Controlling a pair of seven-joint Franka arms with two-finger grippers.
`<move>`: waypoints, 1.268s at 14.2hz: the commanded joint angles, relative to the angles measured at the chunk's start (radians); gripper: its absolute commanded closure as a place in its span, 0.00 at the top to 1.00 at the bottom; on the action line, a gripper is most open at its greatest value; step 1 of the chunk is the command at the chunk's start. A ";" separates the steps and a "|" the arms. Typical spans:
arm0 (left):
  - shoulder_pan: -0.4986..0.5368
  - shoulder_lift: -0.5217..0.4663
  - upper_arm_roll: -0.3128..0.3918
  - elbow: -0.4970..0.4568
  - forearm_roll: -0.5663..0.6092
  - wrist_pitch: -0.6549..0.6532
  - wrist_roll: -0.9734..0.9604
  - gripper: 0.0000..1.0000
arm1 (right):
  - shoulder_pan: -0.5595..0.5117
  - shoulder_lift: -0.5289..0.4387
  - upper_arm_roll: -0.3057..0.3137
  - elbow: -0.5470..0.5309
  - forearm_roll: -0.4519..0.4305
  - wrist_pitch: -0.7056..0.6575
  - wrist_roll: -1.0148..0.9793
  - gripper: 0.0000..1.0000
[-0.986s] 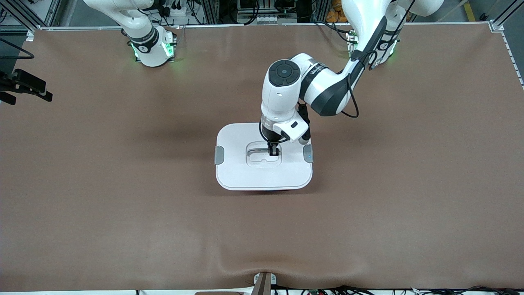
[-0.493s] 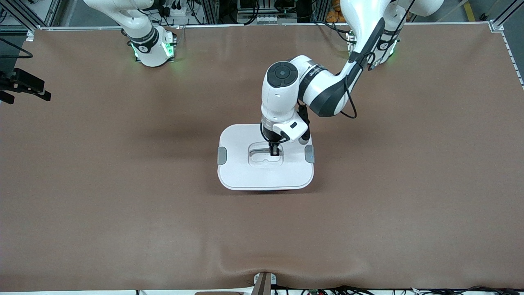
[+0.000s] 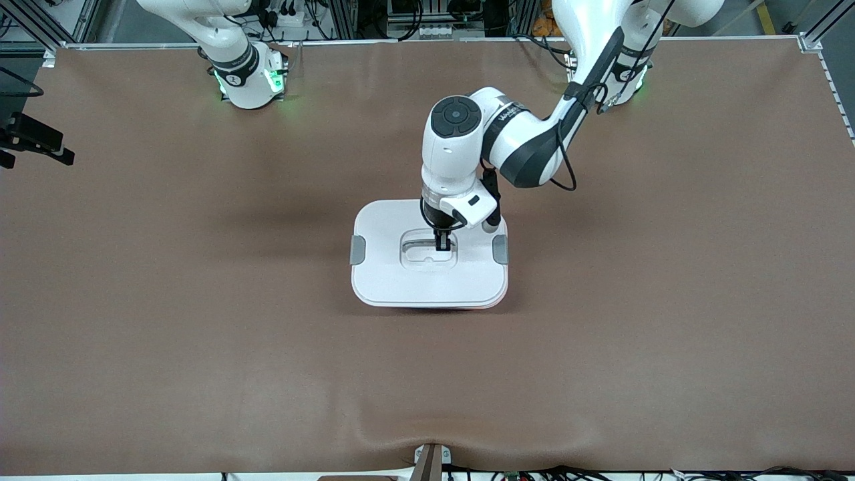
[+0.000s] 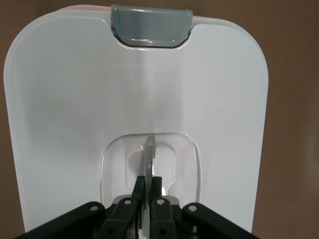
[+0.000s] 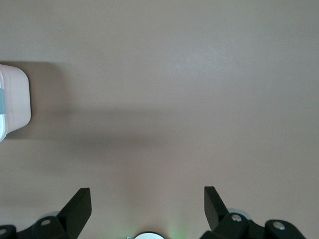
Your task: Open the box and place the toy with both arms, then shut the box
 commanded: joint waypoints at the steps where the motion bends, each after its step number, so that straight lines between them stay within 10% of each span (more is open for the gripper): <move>1: -0.006 -0.017 0.007 -0.025 0.033 0.016 -0.022 0.00 | 0.031 -0.003 0.011 0.001 -0.011 0.003 0.006 1.00; 18: -0.008 -0.020 0.007 -0.038 0.057 0.016 0.006 0.00 | 0.045 -0.014 0.009 -0.008 -0.015 0.047 0.093 1.00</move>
